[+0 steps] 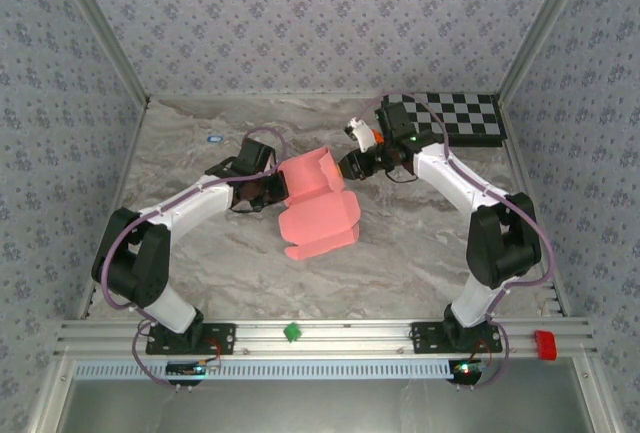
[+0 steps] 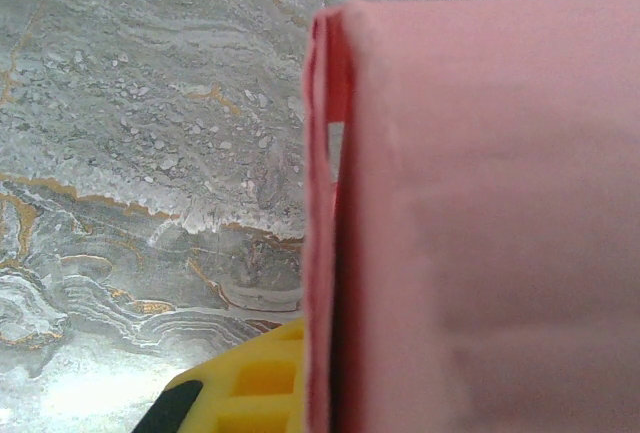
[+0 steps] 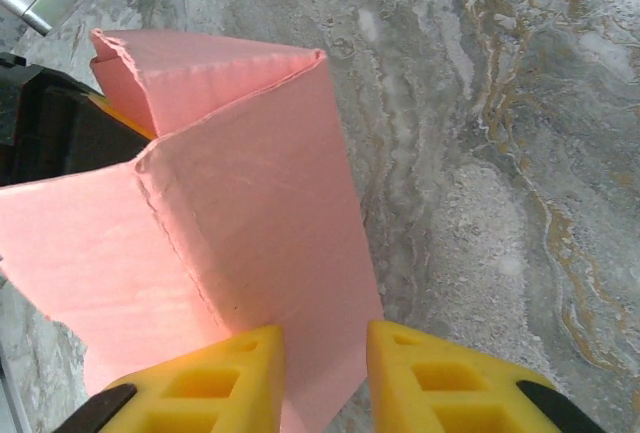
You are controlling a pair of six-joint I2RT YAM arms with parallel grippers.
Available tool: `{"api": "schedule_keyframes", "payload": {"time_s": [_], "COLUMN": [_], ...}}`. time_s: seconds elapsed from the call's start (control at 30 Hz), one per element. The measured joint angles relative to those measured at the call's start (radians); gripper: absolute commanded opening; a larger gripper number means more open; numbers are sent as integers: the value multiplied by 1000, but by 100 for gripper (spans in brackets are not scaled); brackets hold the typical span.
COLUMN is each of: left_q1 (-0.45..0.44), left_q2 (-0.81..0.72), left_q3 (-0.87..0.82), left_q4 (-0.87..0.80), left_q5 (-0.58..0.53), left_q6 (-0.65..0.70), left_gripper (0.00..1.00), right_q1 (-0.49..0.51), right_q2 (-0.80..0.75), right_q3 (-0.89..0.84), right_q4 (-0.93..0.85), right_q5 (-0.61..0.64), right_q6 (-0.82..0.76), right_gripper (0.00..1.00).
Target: Fold the paper box
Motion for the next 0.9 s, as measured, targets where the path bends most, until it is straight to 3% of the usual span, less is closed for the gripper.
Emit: {"api": "schedule_keyframes", "payload": {"time_s": [0.13, 0.63, 0.9], "left_q1": [0, 0, 0], "left_q2": [0, 0, 0], "left_q3": [0, 0, 0], "left_q4": [0, 0, 0], "left_q5": [0, 0, 3], "left_q6": [0, 0, 0], "left_gripper": [0, 0, 0], "right_q1": [10, 36, 58], "right_q2": [0, 6, 26], "right_q3": [0, 14, 14], "right_q4": [0, 0, 1], "right_q5": [-10, -18, 79], "right_q6": [-4, -4, -6], "right_gripper": [38, 45, 49]}}
